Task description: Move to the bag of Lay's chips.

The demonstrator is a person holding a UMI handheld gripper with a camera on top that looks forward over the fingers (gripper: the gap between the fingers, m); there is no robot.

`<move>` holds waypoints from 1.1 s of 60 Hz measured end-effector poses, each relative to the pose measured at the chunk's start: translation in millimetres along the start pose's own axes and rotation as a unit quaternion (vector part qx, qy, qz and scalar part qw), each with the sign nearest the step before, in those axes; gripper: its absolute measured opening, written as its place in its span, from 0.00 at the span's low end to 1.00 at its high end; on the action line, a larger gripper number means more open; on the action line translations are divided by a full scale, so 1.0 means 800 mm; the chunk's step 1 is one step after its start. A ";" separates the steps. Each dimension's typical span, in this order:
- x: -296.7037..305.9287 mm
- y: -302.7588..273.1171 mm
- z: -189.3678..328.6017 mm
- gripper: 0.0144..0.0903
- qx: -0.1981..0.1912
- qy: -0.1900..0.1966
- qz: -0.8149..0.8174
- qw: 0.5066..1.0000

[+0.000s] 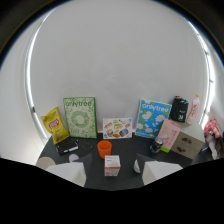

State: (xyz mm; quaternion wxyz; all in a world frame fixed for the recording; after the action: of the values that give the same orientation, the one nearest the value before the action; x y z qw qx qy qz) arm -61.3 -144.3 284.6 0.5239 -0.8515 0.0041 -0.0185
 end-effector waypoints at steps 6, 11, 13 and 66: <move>-0.002 0.005 0.000 0.94 -0.001 -0.002 0.002 1.000; -0.013 0.012 0.002 0.94 -0.007 0.000 0.004 1.000; -0.018 0.015 0.002 0.93 -0.012 0.000 0.005 1.000; -0.439 -0.018 0.196 0.94 -0.010 -0.113 -0.022 0.993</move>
State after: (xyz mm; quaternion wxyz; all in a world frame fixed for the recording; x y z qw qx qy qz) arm -407.0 11.8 217.4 0.5122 -0.8531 -0.0742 0.0665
